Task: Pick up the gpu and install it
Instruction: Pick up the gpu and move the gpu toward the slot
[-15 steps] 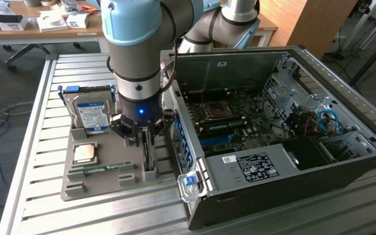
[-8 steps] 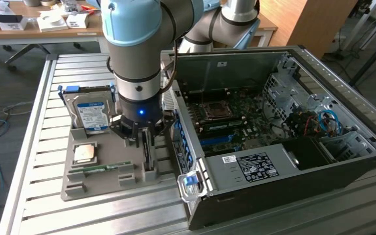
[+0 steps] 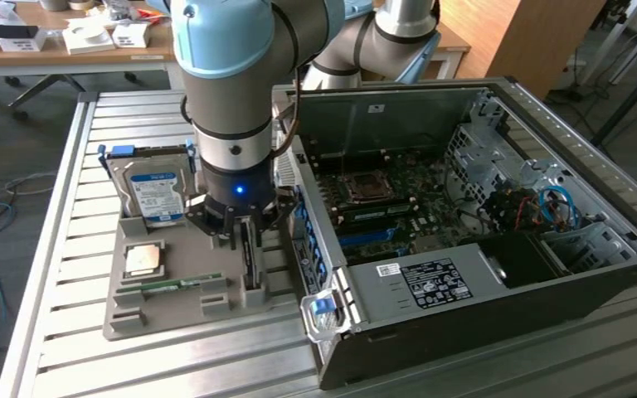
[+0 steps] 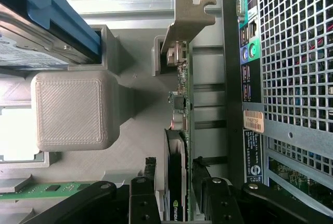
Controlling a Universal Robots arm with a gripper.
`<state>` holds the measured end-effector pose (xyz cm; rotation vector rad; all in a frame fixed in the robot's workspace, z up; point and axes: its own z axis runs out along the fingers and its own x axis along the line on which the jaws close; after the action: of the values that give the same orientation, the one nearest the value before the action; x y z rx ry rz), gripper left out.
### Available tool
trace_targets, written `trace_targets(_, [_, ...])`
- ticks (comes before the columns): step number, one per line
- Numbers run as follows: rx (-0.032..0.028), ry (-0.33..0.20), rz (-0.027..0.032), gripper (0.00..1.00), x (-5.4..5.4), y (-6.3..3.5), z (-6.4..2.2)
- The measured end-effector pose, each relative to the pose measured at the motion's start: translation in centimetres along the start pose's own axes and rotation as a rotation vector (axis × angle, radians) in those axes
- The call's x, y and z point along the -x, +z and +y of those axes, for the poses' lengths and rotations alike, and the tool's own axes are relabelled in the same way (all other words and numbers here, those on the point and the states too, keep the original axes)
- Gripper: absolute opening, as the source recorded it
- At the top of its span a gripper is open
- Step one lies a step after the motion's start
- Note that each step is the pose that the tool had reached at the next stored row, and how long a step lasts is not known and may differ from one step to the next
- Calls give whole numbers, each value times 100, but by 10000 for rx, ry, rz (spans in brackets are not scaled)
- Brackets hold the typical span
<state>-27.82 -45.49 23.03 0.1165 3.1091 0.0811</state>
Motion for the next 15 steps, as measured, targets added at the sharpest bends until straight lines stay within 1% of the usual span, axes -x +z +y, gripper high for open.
trace_targets(3, [0, 0, 0, 40, 0, 0, 0])
trace_targets(4, [1, 0, 0, 33, 0, 0, 0])
trace_targets(15, [0, -1, 0, 33, 12, 1, -1])
